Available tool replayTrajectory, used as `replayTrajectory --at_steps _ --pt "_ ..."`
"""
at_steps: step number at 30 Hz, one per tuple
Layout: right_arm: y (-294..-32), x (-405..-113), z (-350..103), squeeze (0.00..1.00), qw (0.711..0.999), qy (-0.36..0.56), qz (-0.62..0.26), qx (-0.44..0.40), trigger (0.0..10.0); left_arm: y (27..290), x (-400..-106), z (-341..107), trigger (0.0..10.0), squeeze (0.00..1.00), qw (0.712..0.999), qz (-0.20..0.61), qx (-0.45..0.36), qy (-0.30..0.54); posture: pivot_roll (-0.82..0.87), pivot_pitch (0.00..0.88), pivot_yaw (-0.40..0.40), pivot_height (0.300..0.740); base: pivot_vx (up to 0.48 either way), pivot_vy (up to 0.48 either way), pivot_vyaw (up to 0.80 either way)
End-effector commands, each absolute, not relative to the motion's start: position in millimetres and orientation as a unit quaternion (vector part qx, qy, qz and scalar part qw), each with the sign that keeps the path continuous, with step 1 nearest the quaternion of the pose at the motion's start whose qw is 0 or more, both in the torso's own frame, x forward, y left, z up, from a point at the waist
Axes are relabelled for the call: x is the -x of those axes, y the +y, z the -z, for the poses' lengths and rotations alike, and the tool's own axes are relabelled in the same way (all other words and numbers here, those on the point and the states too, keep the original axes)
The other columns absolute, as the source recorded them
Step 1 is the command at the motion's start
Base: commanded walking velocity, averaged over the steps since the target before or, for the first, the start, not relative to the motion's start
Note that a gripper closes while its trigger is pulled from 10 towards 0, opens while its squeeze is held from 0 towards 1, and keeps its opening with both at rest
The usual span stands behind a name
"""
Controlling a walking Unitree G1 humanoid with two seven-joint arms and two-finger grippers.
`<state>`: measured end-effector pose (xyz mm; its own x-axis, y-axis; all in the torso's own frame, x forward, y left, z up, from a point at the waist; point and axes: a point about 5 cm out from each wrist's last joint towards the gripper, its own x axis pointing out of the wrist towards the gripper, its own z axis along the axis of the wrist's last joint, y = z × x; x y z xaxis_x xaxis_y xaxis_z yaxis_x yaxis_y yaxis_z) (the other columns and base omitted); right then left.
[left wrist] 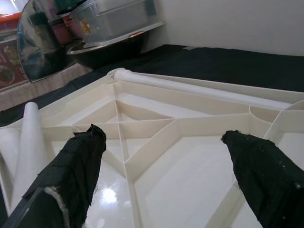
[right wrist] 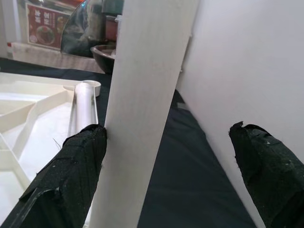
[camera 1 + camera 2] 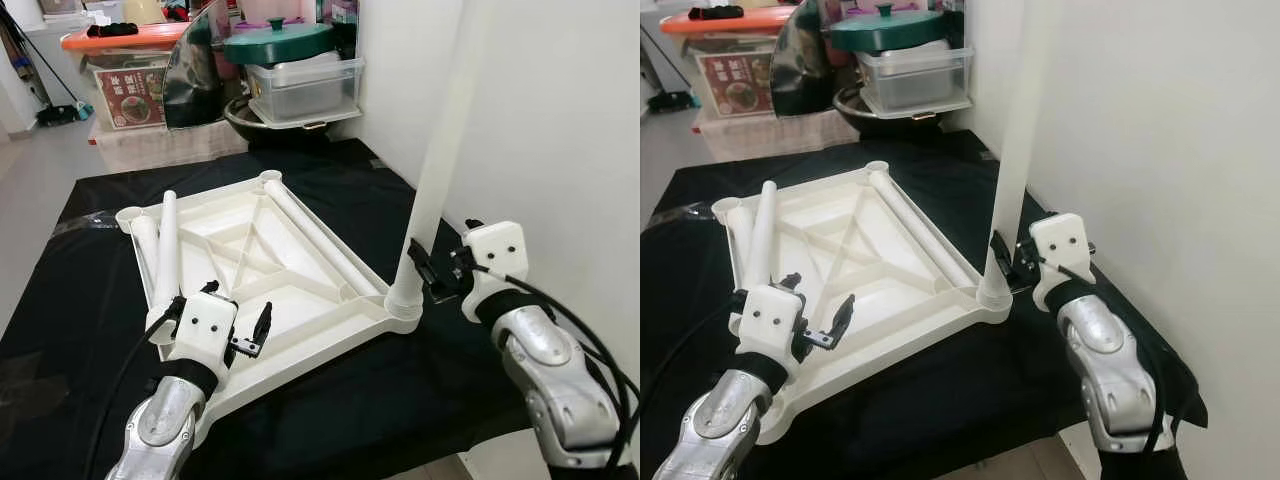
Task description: Building children table
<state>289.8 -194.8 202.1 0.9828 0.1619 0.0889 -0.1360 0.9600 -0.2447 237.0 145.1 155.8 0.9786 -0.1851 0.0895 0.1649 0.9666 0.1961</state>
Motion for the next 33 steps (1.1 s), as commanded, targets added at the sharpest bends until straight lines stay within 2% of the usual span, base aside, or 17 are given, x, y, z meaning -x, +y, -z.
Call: replayTrajectory --at_steps 1,11,23,33 --pt "-202 -291 -202 0.00 0.991 -0.049 -0.067 0.109 10.0 146 -237 -153 10.0 0.00 0.990 0.084 -0.100 -0.049 0.04 0.000 -0.015 0.740 0.000 0.000 0.00" --pt "-200 -298 -191 0.00 0.991 -0.029 -0.101 0.079 10.0 144 -240 -153 10.0 0.00 0.989 0.092 -0.101 -0.049 0.03 0.000 -0.006 0.740 0.000 0.000 0.00" --pt "-205 -328 -186 0.00 0.983 -0.013 -0.158 0.095 10.0 142 -242 -152 10.0 0.00 0.990 0.089 -0.097 -0.051 0.06 0.000 -0.033 0.740 0.000 0.000 0.00" --pt "-209 -346 -192 0.00 0.981 -0.016 -0.163 0.104 10.0 141 -243 -151 10.0 0.00 0.990 0.089 -0.096 -0.051 0.07 0.000 -0.033 0.740 0.000 0.000 0.00"
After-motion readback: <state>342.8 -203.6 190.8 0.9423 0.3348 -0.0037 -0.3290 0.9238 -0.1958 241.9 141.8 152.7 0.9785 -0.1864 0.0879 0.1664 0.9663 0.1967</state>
